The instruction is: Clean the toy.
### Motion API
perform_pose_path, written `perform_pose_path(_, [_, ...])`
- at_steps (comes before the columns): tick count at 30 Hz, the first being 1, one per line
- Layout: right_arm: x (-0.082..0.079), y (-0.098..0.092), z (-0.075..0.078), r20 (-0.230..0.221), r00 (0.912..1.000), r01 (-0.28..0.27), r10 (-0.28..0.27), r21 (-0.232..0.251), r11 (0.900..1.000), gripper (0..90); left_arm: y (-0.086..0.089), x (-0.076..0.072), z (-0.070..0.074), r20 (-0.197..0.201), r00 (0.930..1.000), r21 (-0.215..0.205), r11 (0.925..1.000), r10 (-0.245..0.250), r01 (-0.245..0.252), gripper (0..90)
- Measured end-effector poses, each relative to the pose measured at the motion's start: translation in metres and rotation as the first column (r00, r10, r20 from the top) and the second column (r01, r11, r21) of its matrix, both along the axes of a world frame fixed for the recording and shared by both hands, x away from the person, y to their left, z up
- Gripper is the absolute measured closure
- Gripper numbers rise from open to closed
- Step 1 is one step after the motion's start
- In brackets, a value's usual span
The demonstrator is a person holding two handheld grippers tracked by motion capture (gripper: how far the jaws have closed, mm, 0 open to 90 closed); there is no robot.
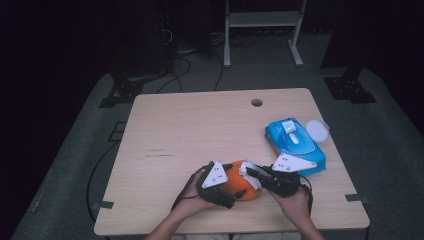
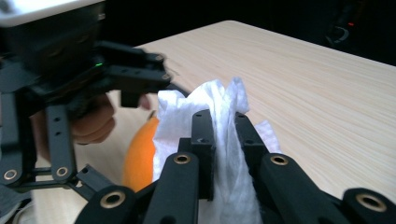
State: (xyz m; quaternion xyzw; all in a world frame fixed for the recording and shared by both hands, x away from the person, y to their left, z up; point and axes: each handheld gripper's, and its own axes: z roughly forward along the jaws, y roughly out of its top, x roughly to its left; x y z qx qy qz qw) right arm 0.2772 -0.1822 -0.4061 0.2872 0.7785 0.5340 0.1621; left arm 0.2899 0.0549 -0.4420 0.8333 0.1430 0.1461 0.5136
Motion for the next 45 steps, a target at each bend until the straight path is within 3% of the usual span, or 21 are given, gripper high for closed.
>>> perform_pose_path(3, [0.000,-0.002,0.000,-0.002,0.9997,0.025,-0.025,0.000,1.000,80.8,0.000,-0.001,0.006,0.013,0.9999,0.032,0.9995,0.005,-0.006,27.1])
perform_pose_path(6, [-0.008,0.007,0.006,0.022,0.9997,0.009,-0.009,-0.002,1.000,80.8,0.001,-0.008,0.010,0.050,0.9983,0.049,0.9983,0.029,-0.031,37.8])
perform_pose_path(10, [-0.017,0.020,0.012,0.060,0.9968,-0.052,0.052,-0.003,0.999,80.4,0.002,-0.011,0.018,0.062,0.9974,0.079,0.9960,0.037,-0.042,40.2])
perform_pose_path(14, [-0.011,0.015,0.009,0.040,0.9989,-0.024,0.024,0.008,1.000,80.6,0.006,-0.014,0.023,0.084,0.9952,0.099,0.9935,0.050,-0.058,41.1])
perform_pose_path(17, [-0.004,0.007,0.002,-0.003,1.0000,-0.003,0.003,0.023,1.000,80.6,0.005,-0.012,0.020,0.044,0.9985,0.102,0.9941,0.033,-0.037,38.7])
perform_pose_path(20, [-0.001,0.005,-0.003,-0.026,0.9997,-0.001,0.001,0.007,1.000,80.6,0.006,-0.011,0.020,-0.006,0.9999,0.080,0.9967,0.009,-0.008,32.8])
perform_pose_path(22, [-0.001,0.003,-0.004,-0.031,0.9995,-0.002,0.002,-0.007,1.000,80.6,0.012,-0.008,0.023,-0.059,0.9983,0.032,0.9994,-0.008,0.010,31.3])
perform_pose_path(24, [-0.002,0.000,-0.006,-0.052,0.9986,-0.010,0.009,-0.018,1.000,80.6,0.020,-0.002,0.026,-0.135,0.9906,-0.030,0.9994,-0.023,0.019,29.3])
perform_pose_path(27, [-0.002,-0.006,-0.011,-0.075,0.9971,-0.018,0.016,-0.026,0.999,80.7,0.027,0.004,0.024,-0.153,0.9880,-0.047,0.9986,0.019,-0.026,27.4])
perform_pose_path(29, [-0.001,-0.010,-0.011,-0.086,0.9961,-0.021,0.019,-0.027,0.999,80.7,0.027,0.007,0.019,-0.183,0.9827,-0.056,0.9977,0.028,-0.039,27.2])
perform_pose_path(30, [-0.001,-0.011,-0.012,-0.091,0.9956,-0.023,0.020,-0.026,0.999,80.6,0.025,0.007,0.017,-0.192,0.9812,-0.049,0.9983,0.022,-0.032,27.9])
perform_pose_path(34, [0.001,-0.017,-0.011,-0.099,0.9950,-0.019,0.015,-0.036,0.999,80.4,0.017,-0.002,0.014,-0.156,0.9877,0.007,1.0000,-0.005,0.006,32.1])
perform_pose_path(36, [0.003,-0.021,-0.007,-0.092,0.9958,0.002,-0.004,-0.022,1.000,80.5,0.014,-0.006,0.013,-0.160,0.9866,0.036,0.9986,-0.033,0.039,32.1])
perform_pose_path(39, [0.007,-0.025,-0.007,-0.116,0.9932,0.014,-0.014,-0.002,1.000,80.5,0.014,-0.010,0.013,-0.148,0.9870,0.080,0.9939,-0.063,0.076,31.8])
perform_pose_path(45, [0.008,-0.024,-0.005,-0.139,0.9902,0.001,-0.002,-0.012,1.000,80.5,0.019,-0.009,0.017,-0.225,0.9653,0.032,0.9892,-0.132,0.143,31.3])
